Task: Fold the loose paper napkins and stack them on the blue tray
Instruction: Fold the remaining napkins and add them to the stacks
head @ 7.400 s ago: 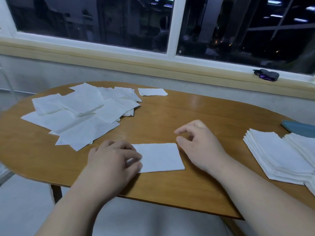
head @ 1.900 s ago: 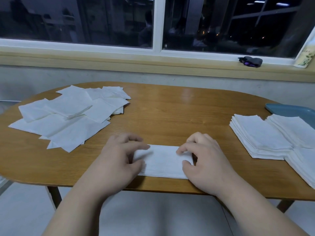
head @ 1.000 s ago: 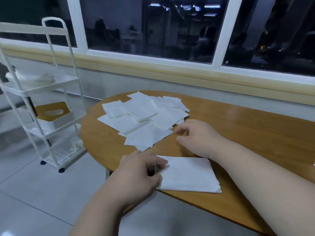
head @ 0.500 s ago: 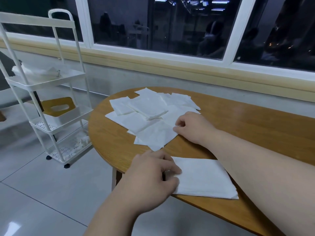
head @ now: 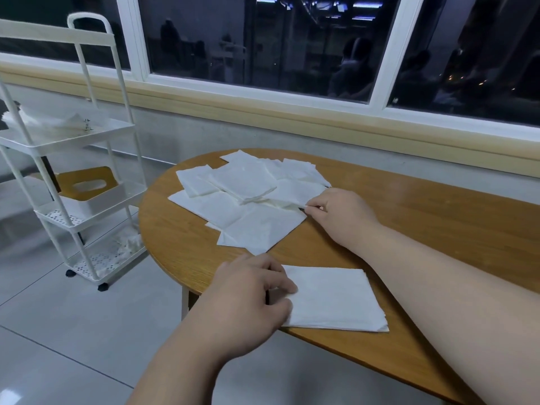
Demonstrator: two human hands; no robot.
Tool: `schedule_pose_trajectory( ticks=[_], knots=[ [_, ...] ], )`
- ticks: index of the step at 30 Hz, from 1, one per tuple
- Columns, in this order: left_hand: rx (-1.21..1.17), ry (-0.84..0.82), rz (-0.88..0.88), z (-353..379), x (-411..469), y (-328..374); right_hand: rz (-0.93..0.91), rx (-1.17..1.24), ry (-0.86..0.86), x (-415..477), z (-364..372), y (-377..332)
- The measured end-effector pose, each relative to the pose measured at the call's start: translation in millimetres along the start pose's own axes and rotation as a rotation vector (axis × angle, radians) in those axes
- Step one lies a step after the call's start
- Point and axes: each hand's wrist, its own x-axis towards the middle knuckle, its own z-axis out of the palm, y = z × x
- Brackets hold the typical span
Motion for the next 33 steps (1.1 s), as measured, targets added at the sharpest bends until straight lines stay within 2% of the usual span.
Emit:
schedule_pose_trajectory(
  ticks=[4,13,19,24,28,33],
  knots=[
    [0.02,-0.004,0.027,5.0,1.2,2.8,0.013,-0.009,0.036,-31.8,-18.7,20.8],
    [0.078,-0.037,0.021,18.4,6.3,24.8,0.268,-0.022,-0.001,-181.5,-64.5,81.3],
    [0.305,0.085,0.003,39.3,4.0,55.3,0.375,0.021,0.073,-268.7,-73.6,99.6],
    [0.347,0.149,0.211,70.4,-4.2,100.5,0.367,0.03,0.114,-306.2,-77.0,108.4],
    [0.355,0.053,0.325,98.6,-6.5,126.9,0.303,0.047,0.13,-321.2,-77.1,116.0],
    [0.262,-0.107,0.439,123.7,-5.2,135.1,0.227,0.12,0.231,-335.3,-74.9,123.4]
  ],
)
